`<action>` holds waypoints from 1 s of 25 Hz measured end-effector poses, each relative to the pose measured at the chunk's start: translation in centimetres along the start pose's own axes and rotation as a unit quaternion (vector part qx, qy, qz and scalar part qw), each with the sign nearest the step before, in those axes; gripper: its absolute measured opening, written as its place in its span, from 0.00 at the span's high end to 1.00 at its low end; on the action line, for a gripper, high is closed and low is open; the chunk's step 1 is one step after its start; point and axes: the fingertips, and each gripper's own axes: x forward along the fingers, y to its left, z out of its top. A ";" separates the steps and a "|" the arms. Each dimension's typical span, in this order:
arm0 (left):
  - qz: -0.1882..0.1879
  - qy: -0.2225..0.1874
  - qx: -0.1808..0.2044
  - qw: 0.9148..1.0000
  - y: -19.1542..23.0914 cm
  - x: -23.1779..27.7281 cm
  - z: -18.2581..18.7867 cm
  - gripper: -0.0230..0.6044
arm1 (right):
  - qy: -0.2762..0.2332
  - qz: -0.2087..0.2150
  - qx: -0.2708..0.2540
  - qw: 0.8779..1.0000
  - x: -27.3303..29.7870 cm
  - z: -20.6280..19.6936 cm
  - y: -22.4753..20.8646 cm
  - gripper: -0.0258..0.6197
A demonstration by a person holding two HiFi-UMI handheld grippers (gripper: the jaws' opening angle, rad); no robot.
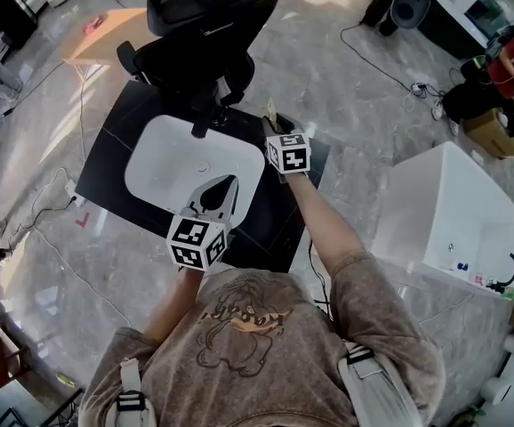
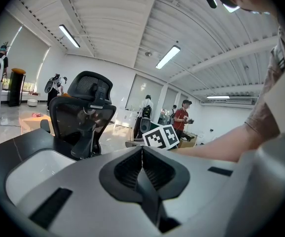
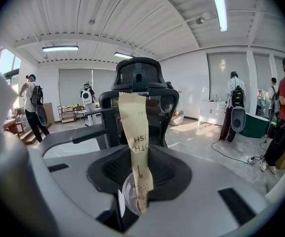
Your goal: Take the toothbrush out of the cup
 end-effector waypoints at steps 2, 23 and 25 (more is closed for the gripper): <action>0.001 0.001 0.000 1.000 0.0 -0.1 -0.1 0.94 | -0.002 -0.001 0.002 1.000 -0.2 0.1 -0.1 0.79; -0.022 0.008 0.002 1.000 -2.3 -0.3 -0.9 0.94 | -0.074 -0.011 0.002 0.997 -5.9 8.1 -1.9 0.80; -0.024 0.007 0.003 1.000 -2.5 -0.4 -1.0 0.94 | -0.077 -0.013 0.003 0.997 -6.6 8.2 -1.8 0.80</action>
